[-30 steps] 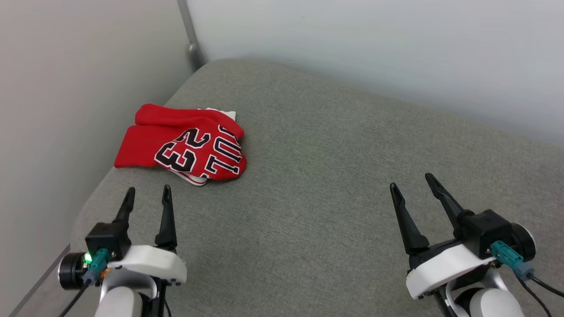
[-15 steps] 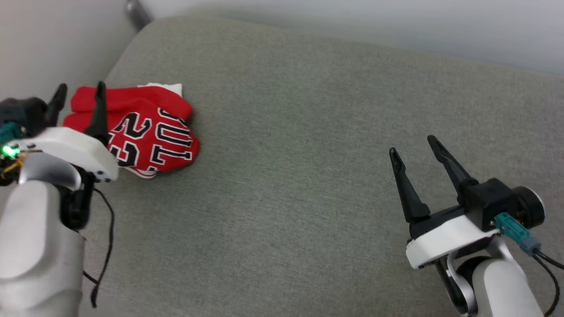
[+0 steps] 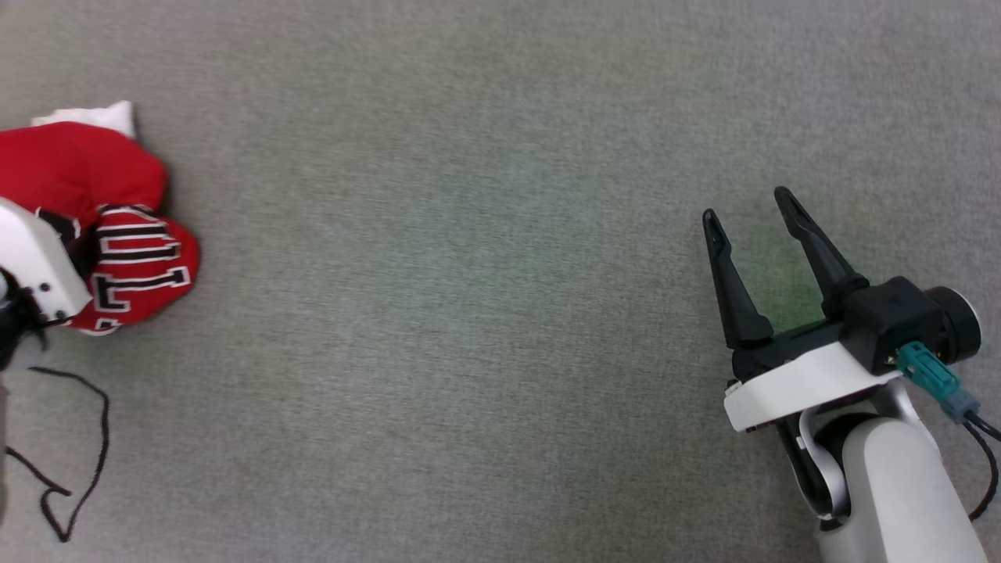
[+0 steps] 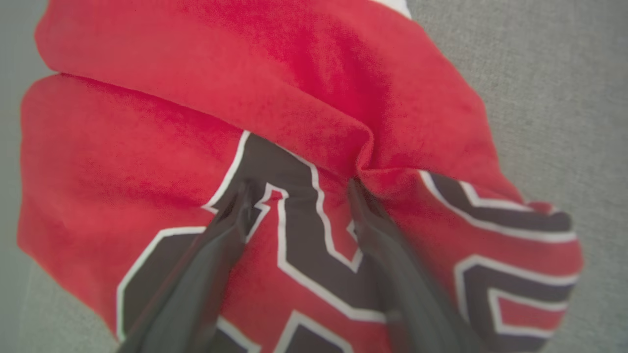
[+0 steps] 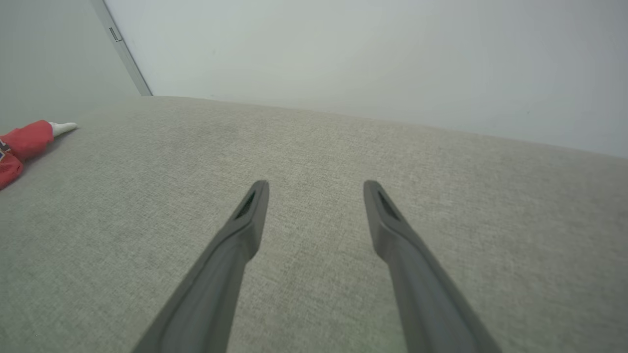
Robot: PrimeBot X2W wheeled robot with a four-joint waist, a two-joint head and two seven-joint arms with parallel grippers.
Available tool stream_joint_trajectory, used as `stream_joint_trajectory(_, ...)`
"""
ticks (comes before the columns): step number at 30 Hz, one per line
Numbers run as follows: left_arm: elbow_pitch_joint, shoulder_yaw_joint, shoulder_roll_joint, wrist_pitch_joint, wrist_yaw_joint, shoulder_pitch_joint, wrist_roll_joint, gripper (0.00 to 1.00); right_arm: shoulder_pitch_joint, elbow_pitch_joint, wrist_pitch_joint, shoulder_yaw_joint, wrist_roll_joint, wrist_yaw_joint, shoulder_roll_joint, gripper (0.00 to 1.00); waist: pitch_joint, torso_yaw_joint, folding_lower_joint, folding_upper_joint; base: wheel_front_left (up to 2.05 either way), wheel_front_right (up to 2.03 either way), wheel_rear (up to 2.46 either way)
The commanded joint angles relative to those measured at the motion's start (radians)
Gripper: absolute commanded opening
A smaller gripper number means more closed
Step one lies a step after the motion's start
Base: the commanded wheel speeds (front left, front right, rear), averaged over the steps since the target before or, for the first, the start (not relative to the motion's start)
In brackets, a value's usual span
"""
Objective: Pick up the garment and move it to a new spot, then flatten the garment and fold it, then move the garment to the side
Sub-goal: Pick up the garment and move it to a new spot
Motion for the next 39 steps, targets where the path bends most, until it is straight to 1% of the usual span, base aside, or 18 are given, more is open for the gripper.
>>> stream_joint_trajectory(1, 0.016, -0.005, 0.011, 0.026, 0.001, 0.009, -0.015, 1.0, -0.02, 0.003, -0.008, 0.004, 0.004, 0.0, 0.001, 1.0, 0.041, -0.036, -0.0002, 0.0, 0.0, 0.0, 0.0)
stream_joint_trajectory(5, 0.102, -0.029, 0.003, 0.179, 0.002, 0.044, -0.083, 1.0, -0.04, 0.019, -0.017, 0.007, 0.005, 0.0, 0.001, 1.0, 0.062, -0.045, -0.0002, 0.0, 0.0, 0.0, 0.0)
stream_joint_trajectory(8, 0.152, -0.033, -0.018, 0.248, 0.008, 0.063, -0.108, 1.0, -0.049, 0.03, -0.022, 0.01, 0.006, 0.0, 0.001, 1.0, 0.065, -0.048, -0.0002, 0.0, 0.0, 0.0, 0.0)
stream_joint_trajectory(9, 0.159, -0.033, -0.025, 0.258, 0.011, 0.065, -0.114, 0.5, -0.052, 0.033, -0.024, 0.011, 0.008, 0.0, 0.001, 1.0, 0.063, -0.048, -0.0002, 0.0, 0.0, 0.0, 0.0)
stream_joint_trajectory(10, 0.161, -0.032, -0.029, 0.25, 0.014, 0.065, -0.114, 0.16, -0.055, 0.036, -0.026, 0.011, 0.008, 0.0, 0.001, 1.0, 0.061, -0.048, -0.0002, 0.0, 0.0, 0.0, 0.0)
stream_joint_trajectory(11, 0.159, -0.032, -0.031, 0.231, 0.015, 0.065, -0.111, 0.0, -0.057, 0.039, -0.026, 0.011, 0.009, 0.0, 0.001, 1.0, 0.056, -0.047, -0.0002, 0.0, 0.0, 0.0, 0.0)
stream_joint_trajectory(14, 0.137, -0.035, -0.017, 0.152, 0.025, 0.05, -0.084, 0.0, -0.051, 0.051, -0.029, 0.008, 0.011, 0.0, 0.001, 1.0, 0.033, -0.041, -0.0002, 0.0, 0.0, 0.0, 0.0)
stream_joint_trajectory(19, 0.087, -0.03, 0.027, -0.037, 0.062, -0.006, -0.02, 0.0, -0.023, 0.071, -0.036, 0.002, 0.018, 0.0, 0.001, 1.0, -0.041, -0.026, -0.0002, 0.0, 0.0, 0.0, 0.0)
stream_joint_trajectory(24, 0.049, -0.038, 0.038, -0.222, 0.09, -0.045, 0.04, 0.0, 0.017, 0.084, -0.042, -0.018, 0.032, 0.0, 0.001, 1.0, -0.142, -0.011, -0.0002, 0.0, 0.0, 0.0, 0.0)
stream_joint_trajectory(29, 0.018, -0.051, 0.03, -0.401, 0.109, -0.062, 0.093, 0.0, 0.059, 0.091, -0.044, -0.038, 0.047, 0.0, 0.001, 1.0, -0.248, -0.01, -0.0002, 0.0, 0.0, 0.0, 0.0)
stream_joint_trajectory(34, -0.001, -0.076, 0.003, -0.539, 0.116, -0.037, 0.131, 0.0, 0.109, 0.097, -0.037, -0.047, 0.066, 0.0, 0.001, 1.0, -0.364, -0.039, -0.0002, 0.0, 0.0, 0.0, 0.0)
stream_joint_trajectory(39, -0.039, -0.103, -0.046, -0.604, 0.119, 0.007, 0.14, 0.0, 0.158, 0.079, -0.017, -0.047, 0.078, 0.0, 0.001, 1.0, -0.439, -0.1, -0.0002, 0.0, 0.0, 0.0, 0.0)
